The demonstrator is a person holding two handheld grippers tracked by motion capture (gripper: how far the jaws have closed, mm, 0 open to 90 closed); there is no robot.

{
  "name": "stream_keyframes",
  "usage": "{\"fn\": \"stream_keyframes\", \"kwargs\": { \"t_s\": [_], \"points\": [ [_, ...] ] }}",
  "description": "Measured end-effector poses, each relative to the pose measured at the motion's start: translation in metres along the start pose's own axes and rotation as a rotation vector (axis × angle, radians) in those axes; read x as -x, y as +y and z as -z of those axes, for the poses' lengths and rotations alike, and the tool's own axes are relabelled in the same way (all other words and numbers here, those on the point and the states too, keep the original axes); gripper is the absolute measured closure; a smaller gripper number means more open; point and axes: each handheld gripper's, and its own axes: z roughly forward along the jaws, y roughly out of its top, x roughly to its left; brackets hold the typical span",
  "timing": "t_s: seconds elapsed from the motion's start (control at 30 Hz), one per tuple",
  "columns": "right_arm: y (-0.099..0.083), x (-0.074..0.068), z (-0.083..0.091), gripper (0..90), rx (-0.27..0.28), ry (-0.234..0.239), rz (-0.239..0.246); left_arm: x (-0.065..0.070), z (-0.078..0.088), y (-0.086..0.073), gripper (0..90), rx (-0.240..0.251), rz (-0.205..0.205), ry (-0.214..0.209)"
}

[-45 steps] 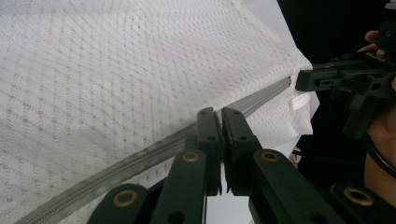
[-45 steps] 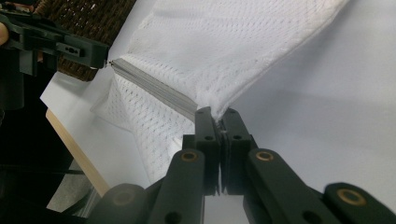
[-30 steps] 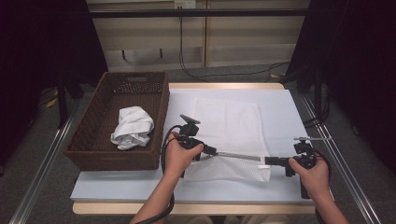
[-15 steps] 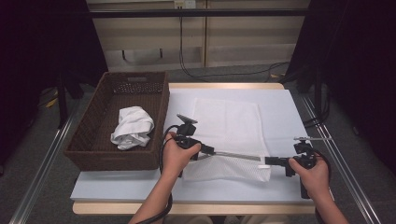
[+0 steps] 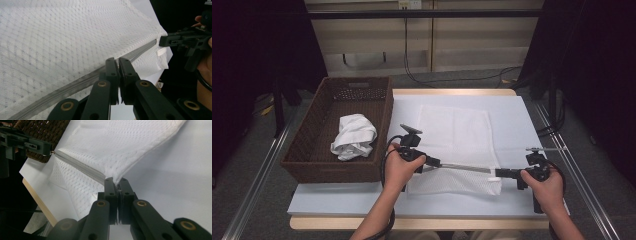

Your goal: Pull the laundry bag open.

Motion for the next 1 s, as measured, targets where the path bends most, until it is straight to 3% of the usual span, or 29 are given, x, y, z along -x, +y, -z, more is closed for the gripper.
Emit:
{"fn": "stream_keyframes", "kwargs": {
  "t_s": [0.23,0.33,0.47,0.57,0.83,1.0],
  "points": [
    [-0.001,-0.001,-0.002,88.4,-0.004,-0.001,0.001,-0.001,0.000,-0.003,86.8,0.006,0.001,-0.011],
    [-0.001,-0.002,-0.002,88.4,-0.004,0.002,0.010,-0.002,0.002,-0.004,86.8,0.008,-0.021,0.002],
    [-0.002,-0.001,-0.002,88.4,-0.001,0.003,0.011,0.001,0.003,-0.004,86.8,0.021,-0.001,-0.012],
    [-0.002,-0.002,-0.003,88.4,-0.004,0.000,0.010,-0.001,0.004,-0.004,86.8,0.019,-0.011,-0.003],
    [-0.002,-0.004,-0.005,88.4,-0.008,0.003,0.015,-0.003,0.007,-0.007,86.8,0.027,-0.001,-0.027],
    [-0.001,-0.005,-0.005,88.4,-0.009,0.011,0.022,-0.010,0.009,-0.008,86.8,0.014,-0.018,-0.039]
  ]
}}
